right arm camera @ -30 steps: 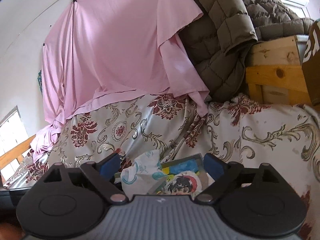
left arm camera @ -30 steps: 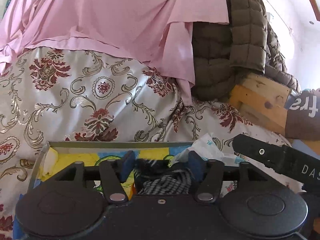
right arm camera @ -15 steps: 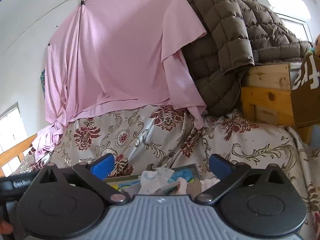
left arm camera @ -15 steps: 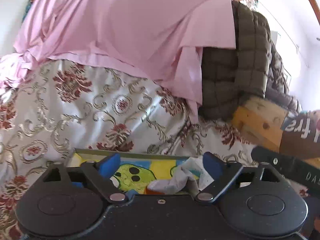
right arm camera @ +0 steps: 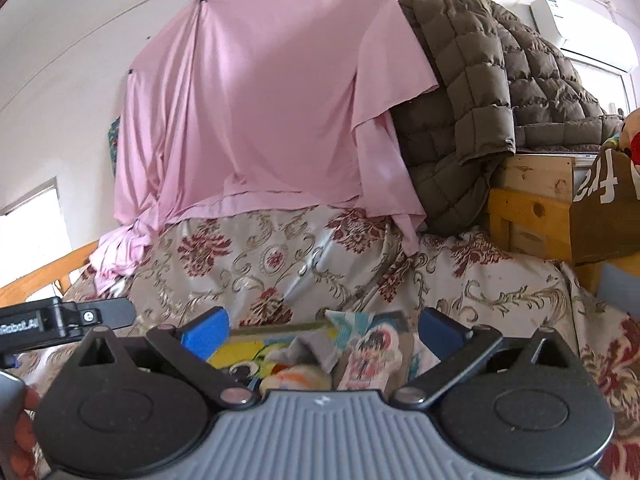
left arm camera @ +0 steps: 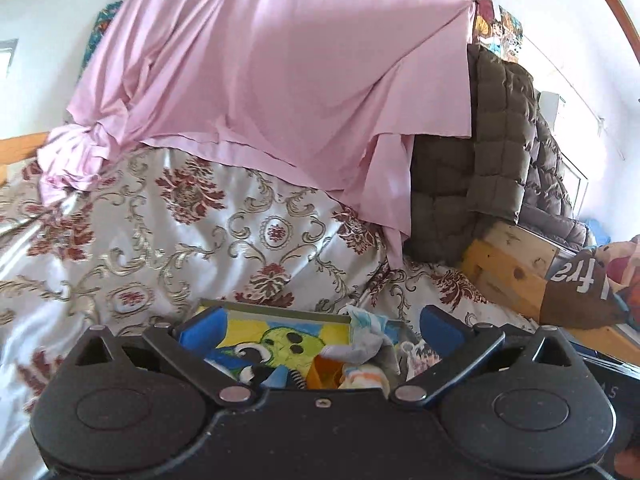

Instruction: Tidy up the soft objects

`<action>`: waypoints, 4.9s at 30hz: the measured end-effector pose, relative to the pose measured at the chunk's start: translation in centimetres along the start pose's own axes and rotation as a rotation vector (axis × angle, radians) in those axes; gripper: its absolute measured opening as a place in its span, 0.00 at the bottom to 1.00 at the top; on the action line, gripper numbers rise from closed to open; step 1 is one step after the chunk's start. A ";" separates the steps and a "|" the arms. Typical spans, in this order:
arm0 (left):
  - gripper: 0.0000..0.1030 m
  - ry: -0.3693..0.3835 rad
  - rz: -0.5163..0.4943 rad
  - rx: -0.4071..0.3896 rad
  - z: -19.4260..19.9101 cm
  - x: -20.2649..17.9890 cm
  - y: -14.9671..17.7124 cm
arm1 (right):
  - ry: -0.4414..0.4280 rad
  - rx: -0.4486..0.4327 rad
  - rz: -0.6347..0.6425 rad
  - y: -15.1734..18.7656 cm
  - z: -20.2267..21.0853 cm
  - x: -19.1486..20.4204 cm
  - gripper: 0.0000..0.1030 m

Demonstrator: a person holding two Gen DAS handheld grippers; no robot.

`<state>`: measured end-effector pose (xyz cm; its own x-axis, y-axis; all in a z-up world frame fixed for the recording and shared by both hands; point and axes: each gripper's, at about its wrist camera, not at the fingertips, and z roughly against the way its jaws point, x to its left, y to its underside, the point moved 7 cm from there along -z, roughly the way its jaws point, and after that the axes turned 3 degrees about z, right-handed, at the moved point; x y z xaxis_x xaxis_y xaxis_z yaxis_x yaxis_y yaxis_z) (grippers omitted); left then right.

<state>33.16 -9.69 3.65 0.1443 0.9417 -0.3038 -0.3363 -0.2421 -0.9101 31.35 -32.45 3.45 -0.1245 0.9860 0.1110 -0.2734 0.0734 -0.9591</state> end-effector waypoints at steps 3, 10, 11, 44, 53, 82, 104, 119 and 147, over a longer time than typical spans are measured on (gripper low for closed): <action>0.99 -0.015 0.009 0.010 2.8 0.8 1.6 | -0.009 0.012 0.019 0.9 1.3 1.0 1.00; 0.99 -0.048 -0.016 0.029 8.3 2.2 5.0 | -0.023 0.014 0.047 3.1 4.9 3.2 1.00; 0.99 -0.052 -0.016 0.031 8.8 2.4 5.3 | -0.026 0.013 0.049 3.5 5.5 3.4 1.00; 0.99 -0.313 -0.004 0.152 16.2 9.8 13.7 | -0.082 0.279 0.098 13.9 9.8 8.1 1.00; 0.99 -0.358 0.005 0.172 15.7 11.0 14.3 | -0.119 0.298 0.121 14.2 9.3 9.1 1.00; 0.99 -0.406 -0.014 0.152 12.8 11.9 11.8 | -0.195 0.249 0.192 13.2 7.1 11.2 1.00; 0.99 -0.110 -0.090 0.202 -3.3 11.5 5.4 | -0.375 0.279 0.211 12.2 -2.8 14.9 1.00; 0.99 0.047 -0.170 0.344 -12.8 10.6 6.5 | -0.333 0.420 0.123 14.3 -9.6 16.8 1.00; 0.88 0.088 -0.095 0.425 -14.2 10.7 6.7 | -0.380 0.404 0.140 14.6 -9.9 16.8 1.00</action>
<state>45.65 -4.56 -9.67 0.2651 0.9273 -0.2642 -0.6681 -0.0209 -0.7438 34.71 -13.28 -11.31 -0.5000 0.8534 0.1471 -0.5628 -0.1911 -0.8042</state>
